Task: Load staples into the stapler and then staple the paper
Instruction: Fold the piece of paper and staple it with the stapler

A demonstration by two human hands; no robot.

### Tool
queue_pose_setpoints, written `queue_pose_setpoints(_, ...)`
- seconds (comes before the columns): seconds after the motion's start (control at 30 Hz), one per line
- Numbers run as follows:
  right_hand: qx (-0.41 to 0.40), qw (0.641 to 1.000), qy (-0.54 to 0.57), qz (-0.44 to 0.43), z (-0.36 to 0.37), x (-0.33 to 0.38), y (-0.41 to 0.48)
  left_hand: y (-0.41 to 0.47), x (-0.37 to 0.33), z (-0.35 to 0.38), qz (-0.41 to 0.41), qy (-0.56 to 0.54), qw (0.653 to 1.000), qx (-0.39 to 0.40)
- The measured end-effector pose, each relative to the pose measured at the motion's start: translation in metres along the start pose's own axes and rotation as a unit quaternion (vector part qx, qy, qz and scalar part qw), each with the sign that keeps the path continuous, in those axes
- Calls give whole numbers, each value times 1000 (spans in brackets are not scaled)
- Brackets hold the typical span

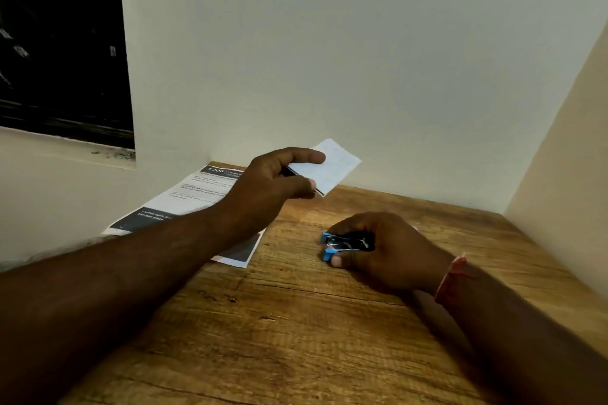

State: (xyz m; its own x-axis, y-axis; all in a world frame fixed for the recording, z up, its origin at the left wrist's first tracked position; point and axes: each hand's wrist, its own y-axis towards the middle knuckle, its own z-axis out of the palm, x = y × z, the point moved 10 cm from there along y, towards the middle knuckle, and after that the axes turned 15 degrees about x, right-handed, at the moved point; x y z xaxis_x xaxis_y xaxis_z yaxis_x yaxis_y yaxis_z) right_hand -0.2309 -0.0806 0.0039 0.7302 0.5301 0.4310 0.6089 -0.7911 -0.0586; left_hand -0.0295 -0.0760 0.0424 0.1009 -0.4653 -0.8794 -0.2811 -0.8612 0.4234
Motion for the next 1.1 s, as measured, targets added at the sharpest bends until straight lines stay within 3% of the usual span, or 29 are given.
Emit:
queue_pose_setpoints(0.13, -17, 1000, 10, 10, -1, -1, 1, -1, 0, 3, 3, 37, 999, 9)
queue_pose_setpoints(0.23, -47, 994, 96, 0, -6, 0, -2, -4, 0, 6, 4, 49, 999, 8)
queue_pose_setpoints(0.37, -107, 933, 327, -101, -16, 12, -6, -6, -2, 6, 9, 64, 998, 4)
queue_pose_setpoints(0.47, -121, 900, 402, -116, -12, 11, -4, -5, -3, 5, 13, 70, 997, 5)
queue_pose_setpoints(0.67, -142, 871, 453, -124, -10, 11, -6, -1, 1, 5, 2, 20, 1000, 13)
queue_pose_setpoints(0.97, -161, 864, 458, -134, -17, 9, -10, 1, 12, 22, -35, -150, 987, 40)
queue_pose_setpoints(1.1, -158, 854, 476, -140, -16, 7, -8, 0, 14, 27, -52, -176, 982, 42)
